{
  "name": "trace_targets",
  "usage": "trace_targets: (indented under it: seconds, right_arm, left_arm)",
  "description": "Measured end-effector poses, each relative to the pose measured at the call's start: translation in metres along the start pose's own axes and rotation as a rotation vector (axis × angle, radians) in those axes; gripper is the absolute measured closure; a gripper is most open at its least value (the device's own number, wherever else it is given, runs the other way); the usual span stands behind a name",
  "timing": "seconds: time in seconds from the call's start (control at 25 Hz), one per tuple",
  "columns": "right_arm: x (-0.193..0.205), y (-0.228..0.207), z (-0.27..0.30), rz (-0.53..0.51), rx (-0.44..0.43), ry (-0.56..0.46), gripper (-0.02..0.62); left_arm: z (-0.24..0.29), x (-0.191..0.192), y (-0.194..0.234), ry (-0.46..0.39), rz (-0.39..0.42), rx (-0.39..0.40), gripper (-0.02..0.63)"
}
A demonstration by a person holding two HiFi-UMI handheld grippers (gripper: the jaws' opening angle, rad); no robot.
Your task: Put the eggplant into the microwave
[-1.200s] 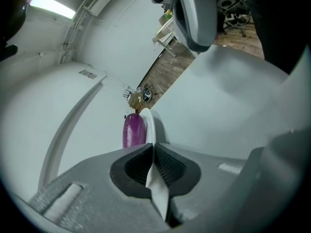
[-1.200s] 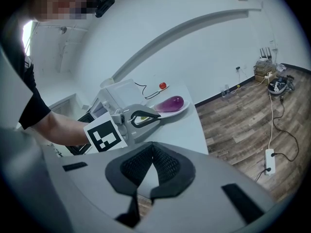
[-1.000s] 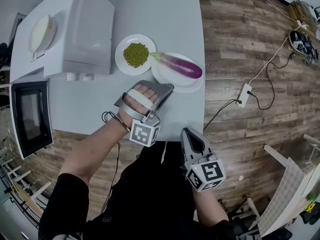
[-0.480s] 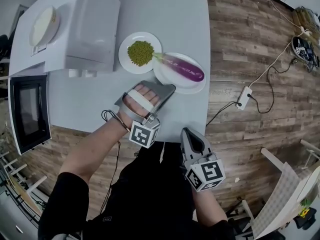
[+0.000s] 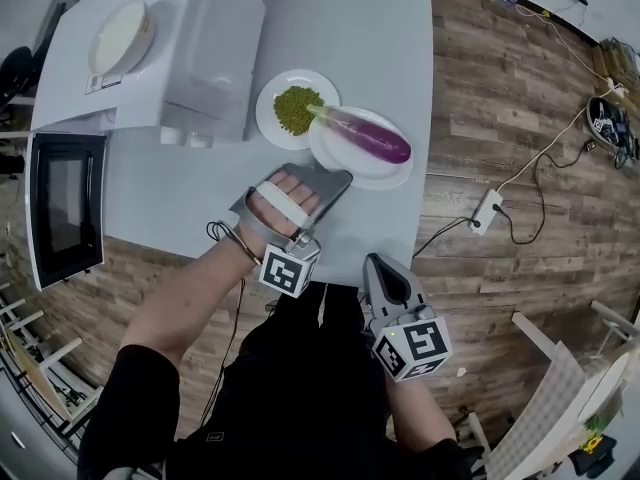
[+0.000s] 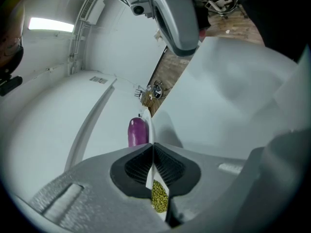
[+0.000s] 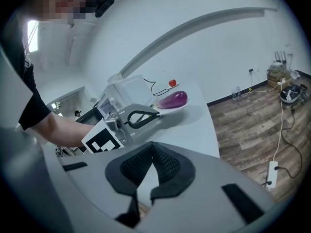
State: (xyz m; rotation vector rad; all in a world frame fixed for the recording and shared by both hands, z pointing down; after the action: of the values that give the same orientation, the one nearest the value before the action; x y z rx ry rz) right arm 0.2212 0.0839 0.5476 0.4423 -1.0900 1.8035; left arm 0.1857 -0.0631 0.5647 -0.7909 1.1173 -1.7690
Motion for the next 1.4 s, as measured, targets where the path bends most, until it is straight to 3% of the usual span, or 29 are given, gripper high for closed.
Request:
trace_targets:
  seconds: [0.44, 1.04, 1.4]
  right_arm:
    - [-0.039, 0.028, -0.003, -0.130, -0.094, 0.008, 0.580]
    - [-0.050, 0.066, -0.001, -0.264, -0.196, 0.048, 0.580]
    - [-0.056, 0.110, 0.016, -0.282, -0.213, 0.065, 0.580]
  left_arm:
    - [-0.042, 0.019, 0.033, 0.129, -0.055, -0.023, 0.588]
    - [-0.111, 0.043, 0.043, 0.295, -0.103, -0.049, 0.588]
    - [-0.166, 0.071, 0.040, 0.319, -0.104, -0.050, 0.588]
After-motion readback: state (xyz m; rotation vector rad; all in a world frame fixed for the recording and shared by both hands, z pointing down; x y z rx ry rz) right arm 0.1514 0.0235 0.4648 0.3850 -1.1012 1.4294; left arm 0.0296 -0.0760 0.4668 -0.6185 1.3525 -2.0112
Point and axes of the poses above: the fingertips, and each gripper's own axes: z forward along the fingers, y to its left, x out of its underside, the point moved 7 cm from there along -z, backward along the fingers, and after that the axes turned 5 degrees about y, right-handed, at the moved point
